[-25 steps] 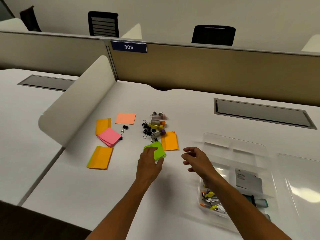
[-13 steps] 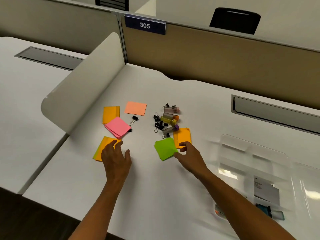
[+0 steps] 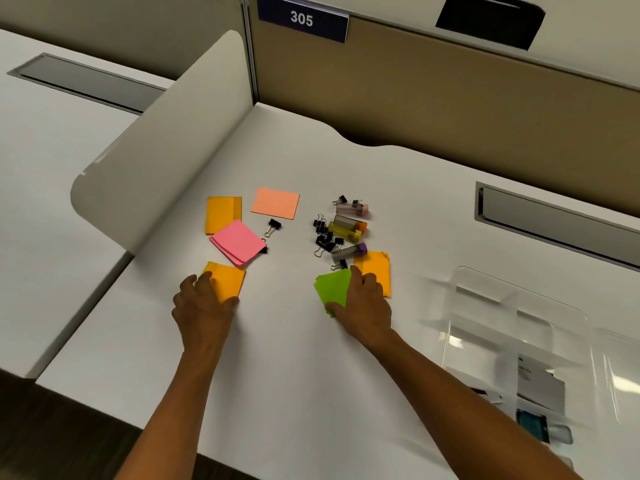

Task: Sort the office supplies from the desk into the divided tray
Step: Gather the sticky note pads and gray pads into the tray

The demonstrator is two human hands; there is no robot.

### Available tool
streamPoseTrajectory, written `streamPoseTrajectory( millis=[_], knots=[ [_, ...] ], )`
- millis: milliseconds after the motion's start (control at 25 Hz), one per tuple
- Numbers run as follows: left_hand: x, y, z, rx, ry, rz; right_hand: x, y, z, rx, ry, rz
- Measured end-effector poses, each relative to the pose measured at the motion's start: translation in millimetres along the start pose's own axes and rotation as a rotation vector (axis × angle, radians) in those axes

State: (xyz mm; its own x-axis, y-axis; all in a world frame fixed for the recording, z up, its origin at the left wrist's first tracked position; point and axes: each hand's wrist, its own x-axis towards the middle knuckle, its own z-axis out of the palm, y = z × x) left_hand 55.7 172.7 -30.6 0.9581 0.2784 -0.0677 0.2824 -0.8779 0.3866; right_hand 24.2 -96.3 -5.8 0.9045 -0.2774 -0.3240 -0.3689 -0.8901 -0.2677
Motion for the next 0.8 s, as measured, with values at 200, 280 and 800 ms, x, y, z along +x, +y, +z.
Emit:
streamPoseTrajectory(
  millis=[200,280,800],
  knots=[
    [4,-1,-2,-0.033,-0.028,-0.048,-1,1,0,0.043,0.019,0.008],
    [3,-1,-4,-0.047,-0.046,-0.076,-3,3,1,0.028,0.019,-0.007],
    [-40,10,-16,-0.260,-0.019,-0.028,-43,30,1,0.299,0.071,-0.068]
  ],
)
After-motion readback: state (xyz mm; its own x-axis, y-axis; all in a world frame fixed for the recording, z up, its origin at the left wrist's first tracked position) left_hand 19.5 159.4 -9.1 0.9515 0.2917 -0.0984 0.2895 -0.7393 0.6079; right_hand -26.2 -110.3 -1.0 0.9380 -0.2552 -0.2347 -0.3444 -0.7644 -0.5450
